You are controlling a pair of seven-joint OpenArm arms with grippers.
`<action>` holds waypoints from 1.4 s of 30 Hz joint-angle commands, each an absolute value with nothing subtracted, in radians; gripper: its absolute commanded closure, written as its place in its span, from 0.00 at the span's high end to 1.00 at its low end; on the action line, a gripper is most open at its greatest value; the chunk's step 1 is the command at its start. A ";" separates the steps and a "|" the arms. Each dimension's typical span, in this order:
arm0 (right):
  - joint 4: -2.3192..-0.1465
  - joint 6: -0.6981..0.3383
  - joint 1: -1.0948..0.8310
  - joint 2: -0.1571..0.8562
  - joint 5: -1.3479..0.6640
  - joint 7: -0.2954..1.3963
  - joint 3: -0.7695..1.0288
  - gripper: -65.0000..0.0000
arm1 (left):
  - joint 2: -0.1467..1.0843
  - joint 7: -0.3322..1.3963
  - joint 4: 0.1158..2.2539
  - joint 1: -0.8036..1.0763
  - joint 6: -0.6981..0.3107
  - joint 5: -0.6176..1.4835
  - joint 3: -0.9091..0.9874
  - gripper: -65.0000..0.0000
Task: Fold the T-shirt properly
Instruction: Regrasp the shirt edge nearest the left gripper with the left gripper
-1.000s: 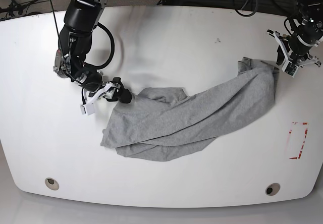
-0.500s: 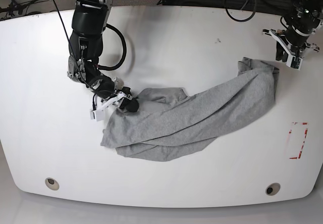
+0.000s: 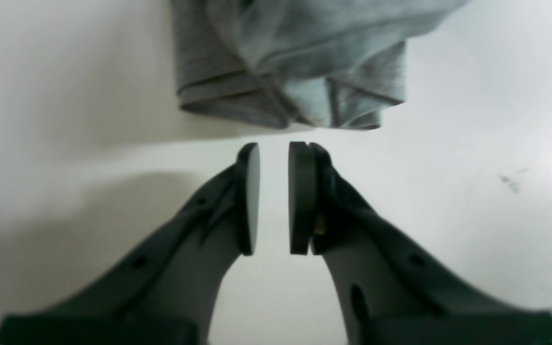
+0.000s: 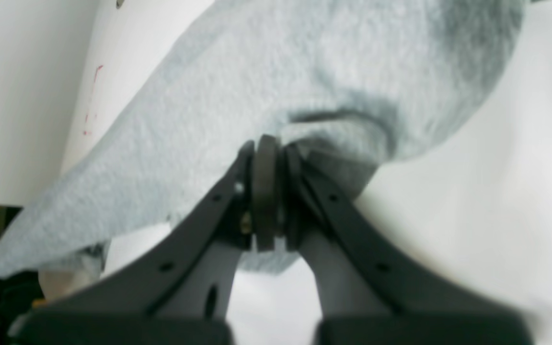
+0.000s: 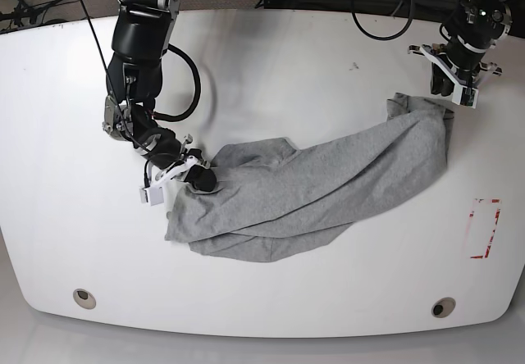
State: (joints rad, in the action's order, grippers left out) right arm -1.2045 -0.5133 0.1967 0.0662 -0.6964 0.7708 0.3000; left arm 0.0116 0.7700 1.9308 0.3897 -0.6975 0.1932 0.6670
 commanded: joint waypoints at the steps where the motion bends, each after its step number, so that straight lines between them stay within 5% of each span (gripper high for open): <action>1: -1.248 -0.527 0.213 0.071 -0.713 0.776 0.300 0.00 | 0.022 0.750 1.946 0.392 -0.698 0.202 0.671 0.16; 7: -1.276 -0.527 0.189 0.071 -0.713 0.780 0.300 0.00 | 0.018 0.750 1.945 0.369 -0.698 0.199 0.641 0.17; 15: -1.276 -0.527 0.188 0.071 -0.713 0.780 0.300 0.00 | 0.024 0.756 1.945 0.358 -0.698 0.087 0.489 0.59; 39: -1.274 -0.521 0.193 0.071 -0.713 0.779 0.300 0.00 | 0.114 0.750 1.773 0.177 -0.696 0.077 0.490 0.59; 42: -1.273 -0.521 0.191 0.071 -0.713 0.779 0.300 0.00 | 0.113 0.750 1.738 0.134 -0.696 0.028 0.490 0.52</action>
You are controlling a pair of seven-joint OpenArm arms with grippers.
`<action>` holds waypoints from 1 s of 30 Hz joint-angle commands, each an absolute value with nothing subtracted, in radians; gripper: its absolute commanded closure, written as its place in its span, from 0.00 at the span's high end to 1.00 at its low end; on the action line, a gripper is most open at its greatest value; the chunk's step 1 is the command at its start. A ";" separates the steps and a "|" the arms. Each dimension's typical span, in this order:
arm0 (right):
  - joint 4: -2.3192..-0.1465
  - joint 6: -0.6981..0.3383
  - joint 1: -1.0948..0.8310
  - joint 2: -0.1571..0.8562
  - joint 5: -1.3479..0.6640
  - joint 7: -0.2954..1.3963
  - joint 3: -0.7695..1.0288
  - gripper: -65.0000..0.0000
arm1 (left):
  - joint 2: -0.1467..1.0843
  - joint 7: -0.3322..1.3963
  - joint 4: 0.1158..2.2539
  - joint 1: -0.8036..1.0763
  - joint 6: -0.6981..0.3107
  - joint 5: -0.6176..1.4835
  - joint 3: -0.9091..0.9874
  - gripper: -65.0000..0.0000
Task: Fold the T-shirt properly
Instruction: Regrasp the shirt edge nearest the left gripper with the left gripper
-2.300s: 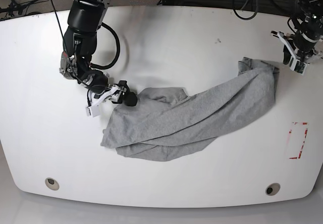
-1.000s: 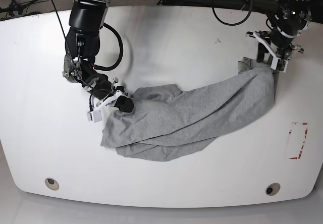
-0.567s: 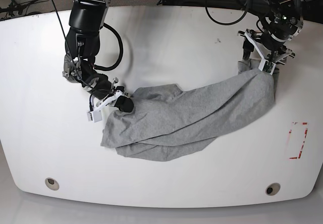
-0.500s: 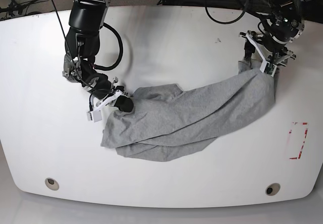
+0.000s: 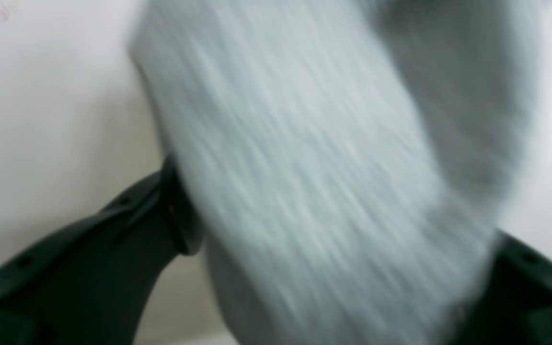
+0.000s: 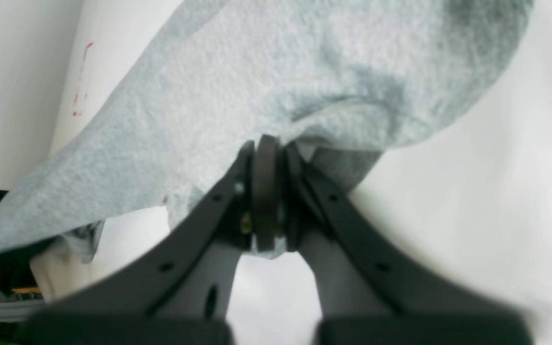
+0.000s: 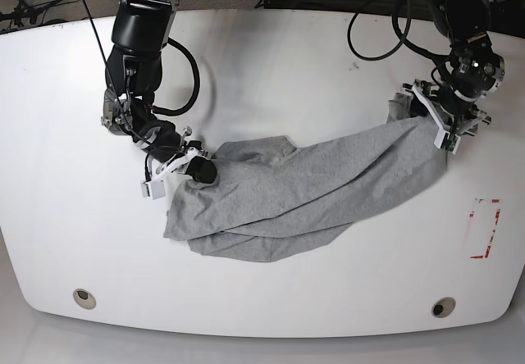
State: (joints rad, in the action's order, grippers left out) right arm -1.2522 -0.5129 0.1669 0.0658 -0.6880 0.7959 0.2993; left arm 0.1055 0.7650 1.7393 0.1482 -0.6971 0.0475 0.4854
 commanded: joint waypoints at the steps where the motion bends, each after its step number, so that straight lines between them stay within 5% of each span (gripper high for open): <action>1: -1.273 -0.519 0.193 0.071 -0.713 0.779 0.300 0.00 | 0.113 0.750 1.735 0.117 -0.696 0.012 0.490 0.48; 12: -1.273 -0.519 0.194 0.071 -0.711 0.779 0.300 0.00 | 0.114 0.750 1.842 0.096 -0.698 -0.028 0.484 0.00; 18: -1.271 -0.518 0.202 0.071 -0.711 0.779 0.298 0.00 | 0.179 0.754 1.937 0.104 -0.698 -0.030 0.472 0.05; 30: -1.280 -0.518 0.242 0.114 -0.717 0.814 0.300 0.00 | 0.364 0.750 1.948 0.125 -0.698 -0.027 0.456 0.00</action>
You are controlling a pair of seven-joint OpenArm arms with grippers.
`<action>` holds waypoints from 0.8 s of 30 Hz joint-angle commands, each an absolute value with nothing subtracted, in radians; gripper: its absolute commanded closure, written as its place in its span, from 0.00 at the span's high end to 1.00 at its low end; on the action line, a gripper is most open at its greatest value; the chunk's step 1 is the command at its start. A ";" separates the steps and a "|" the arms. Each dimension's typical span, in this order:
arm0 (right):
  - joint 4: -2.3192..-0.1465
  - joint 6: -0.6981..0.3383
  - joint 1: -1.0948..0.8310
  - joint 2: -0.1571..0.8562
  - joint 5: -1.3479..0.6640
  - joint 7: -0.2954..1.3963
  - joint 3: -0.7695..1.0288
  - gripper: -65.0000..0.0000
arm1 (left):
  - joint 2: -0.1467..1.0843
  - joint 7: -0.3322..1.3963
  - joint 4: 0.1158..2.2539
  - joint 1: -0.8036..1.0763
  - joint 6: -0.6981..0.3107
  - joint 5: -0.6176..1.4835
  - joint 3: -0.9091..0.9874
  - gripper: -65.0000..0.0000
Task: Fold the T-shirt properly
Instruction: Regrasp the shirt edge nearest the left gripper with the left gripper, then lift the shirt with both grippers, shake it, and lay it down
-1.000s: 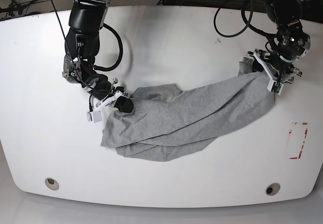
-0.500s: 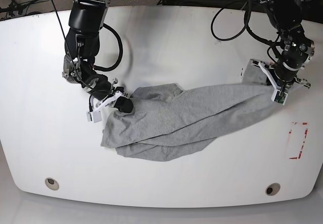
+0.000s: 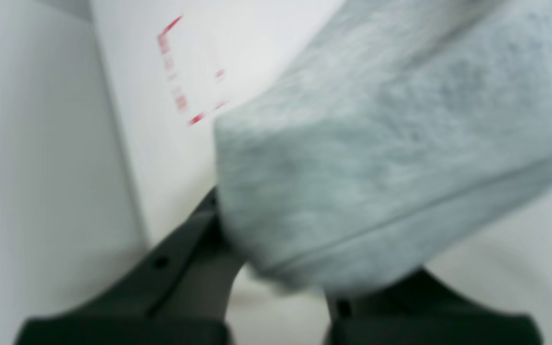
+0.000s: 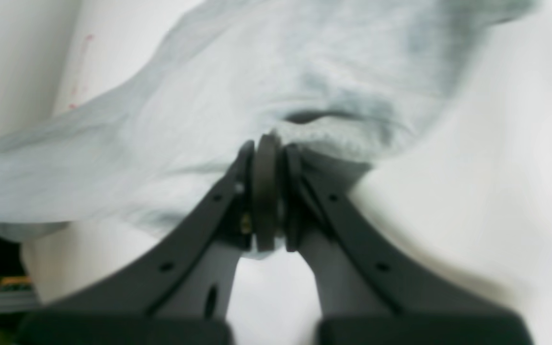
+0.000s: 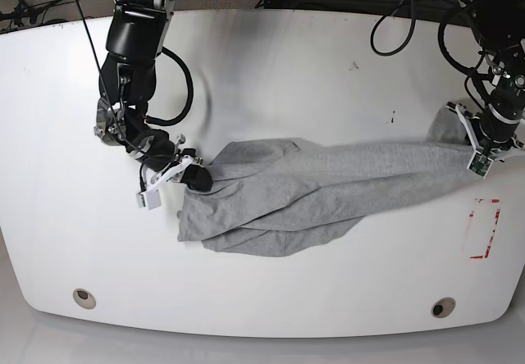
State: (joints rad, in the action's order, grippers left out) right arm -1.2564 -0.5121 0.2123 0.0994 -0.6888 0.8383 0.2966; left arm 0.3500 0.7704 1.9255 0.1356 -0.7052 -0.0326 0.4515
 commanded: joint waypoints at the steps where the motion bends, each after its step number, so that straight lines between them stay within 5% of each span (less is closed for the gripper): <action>1: -1.283 -0.518 0.242 0.114 -0.717 0.814 0.300 0.00 | 0.366 0.750 1.948 0.125 -0.698 -0.027 0.456 0.00; 12: -1.369 -0.518 0.259 0.208 -0.713 0.845 0.297 0.00 | 0.466 0.750 1.975 0.154 -0.698 -0.027 0.418 0.00; 24: -1.363 -0.527 0.435 0.283 -0.713 0.860 0.211 0.00 | 0.452 0.750 1.979 -0.065 -0.698 -0.025 0.421 0.00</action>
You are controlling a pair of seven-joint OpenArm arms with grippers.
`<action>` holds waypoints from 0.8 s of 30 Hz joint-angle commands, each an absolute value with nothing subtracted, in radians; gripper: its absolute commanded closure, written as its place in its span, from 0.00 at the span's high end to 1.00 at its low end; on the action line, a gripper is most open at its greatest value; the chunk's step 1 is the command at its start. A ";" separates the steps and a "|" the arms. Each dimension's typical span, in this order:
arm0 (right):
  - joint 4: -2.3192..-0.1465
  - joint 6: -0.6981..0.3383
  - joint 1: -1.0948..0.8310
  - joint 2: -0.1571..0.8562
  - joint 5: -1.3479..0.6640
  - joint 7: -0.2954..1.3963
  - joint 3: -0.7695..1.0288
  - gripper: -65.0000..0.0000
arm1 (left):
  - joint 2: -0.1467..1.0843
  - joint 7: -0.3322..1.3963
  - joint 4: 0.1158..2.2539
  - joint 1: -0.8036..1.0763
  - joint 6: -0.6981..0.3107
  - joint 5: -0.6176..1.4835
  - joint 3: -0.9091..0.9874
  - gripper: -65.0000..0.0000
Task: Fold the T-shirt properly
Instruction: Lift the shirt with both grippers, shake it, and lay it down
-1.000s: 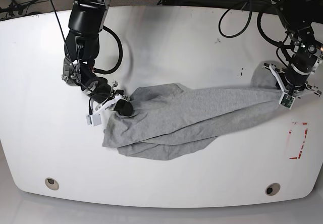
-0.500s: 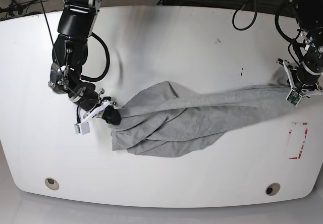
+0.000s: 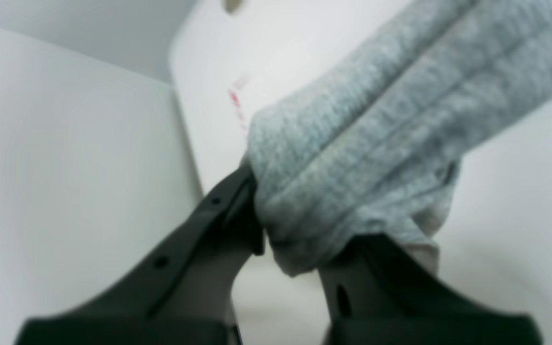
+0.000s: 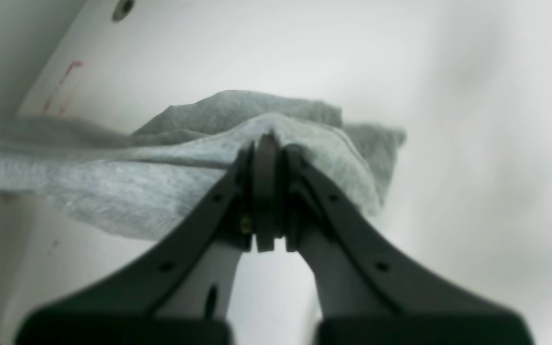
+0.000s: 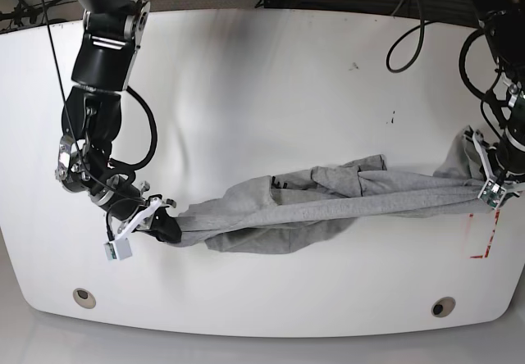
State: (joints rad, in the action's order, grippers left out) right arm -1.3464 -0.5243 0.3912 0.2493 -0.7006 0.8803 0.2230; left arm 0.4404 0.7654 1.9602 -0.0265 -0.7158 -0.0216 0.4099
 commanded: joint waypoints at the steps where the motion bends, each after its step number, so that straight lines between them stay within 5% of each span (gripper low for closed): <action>1: -1.363 -0.527 0.460 0.292 -0.713 0.860 0.191 0.00 | 0.447 0.750 1.979 -0.099 -0.698 -0.025 0.420 0.00; 24: -1.184 -0.529 1.142 0.438 -0.720 0.877 -0.117 0.00 | 0.476 0.796 1.923 -0.641 -0.698 -0.030 0.312 0.00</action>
